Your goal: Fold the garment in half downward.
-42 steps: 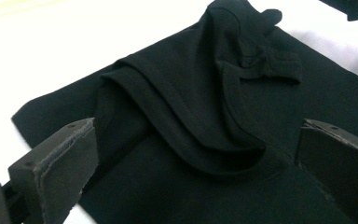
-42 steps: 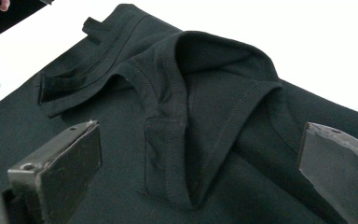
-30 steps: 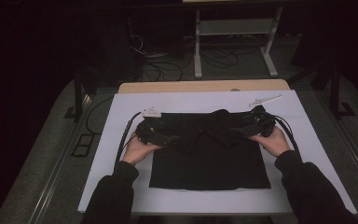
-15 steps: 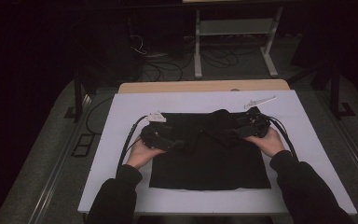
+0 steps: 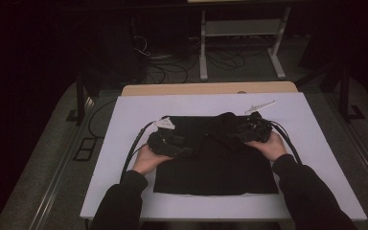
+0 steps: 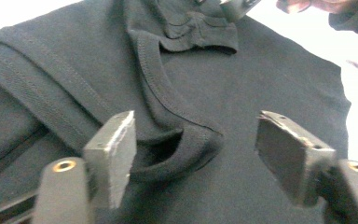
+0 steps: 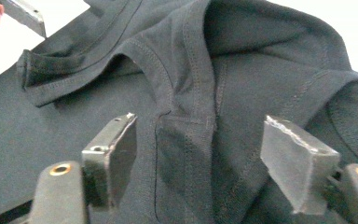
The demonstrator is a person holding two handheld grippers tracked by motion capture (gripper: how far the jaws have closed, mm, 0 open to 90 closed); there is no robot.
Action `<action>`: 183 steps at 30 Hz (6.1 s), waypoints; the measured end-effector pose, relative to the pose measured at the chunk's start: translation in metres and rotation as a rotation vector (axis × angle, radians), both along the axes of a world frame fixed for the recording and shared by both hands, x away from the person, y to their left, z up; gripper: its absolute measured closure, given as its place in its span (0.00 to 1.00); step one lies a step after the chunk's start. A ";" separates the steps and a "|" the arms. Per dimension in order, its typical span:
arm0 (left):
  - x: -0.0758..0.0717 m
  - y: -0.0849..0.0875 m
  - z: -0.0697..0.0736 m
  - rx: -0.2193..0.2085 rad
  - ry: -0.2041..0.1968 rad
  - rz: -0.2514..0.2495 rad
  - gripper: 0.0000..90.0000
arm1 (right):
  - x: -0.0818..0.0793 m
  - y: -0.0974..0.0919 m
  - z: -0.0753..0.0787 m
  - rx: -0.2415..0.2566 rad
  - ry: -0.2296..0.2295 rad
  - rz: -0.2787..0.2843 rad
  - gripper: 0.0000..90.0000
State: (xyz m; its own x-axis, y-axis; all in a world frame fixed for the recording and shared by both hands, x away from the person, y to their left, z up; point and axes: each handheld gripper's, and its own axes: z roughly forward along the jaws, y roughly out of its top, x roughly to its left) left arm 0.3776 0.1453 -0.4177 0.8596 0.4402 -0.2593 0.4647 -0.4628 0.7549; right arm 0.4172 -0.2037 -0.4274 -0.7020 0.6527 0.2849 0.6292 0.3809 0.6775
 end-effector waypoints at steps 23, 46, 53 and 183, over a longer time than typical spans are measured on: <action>0.001 -0.005 -0.015 0.059 0.020 -0.017 0.81 | 0.002 0.022 -0.013 -0.038 0.034 0.057 0.86; -0.004 -0.002 -0.002 0.011 -0.016 0.019 0.96 | -0.023 -0.009 0.016 0.048 -0.022 0.063 0.90; -0.008 0.001 0.005 -0.028 -0.027 0.035 0.96 | -0.032 -0.021 0.021 0.080 -0.024 0.048 0.90; -0.127 0.014 0.003 0.079 0.087 -0.179 0.96 | -0.178 -0.029 0.008 0.064 0.163 0.224 0.89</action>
State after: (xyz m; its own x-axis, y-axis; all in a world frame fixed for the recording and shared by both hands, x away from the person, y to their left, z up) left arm 0.2506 0.1590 -0.4148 0.9017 0.3041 -0.3072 0.4318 -0.5998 0.6737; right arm 0.2391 -0.2331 -0.4192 -0.7682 0.4639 0.4411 0.6367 0.4823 0.6017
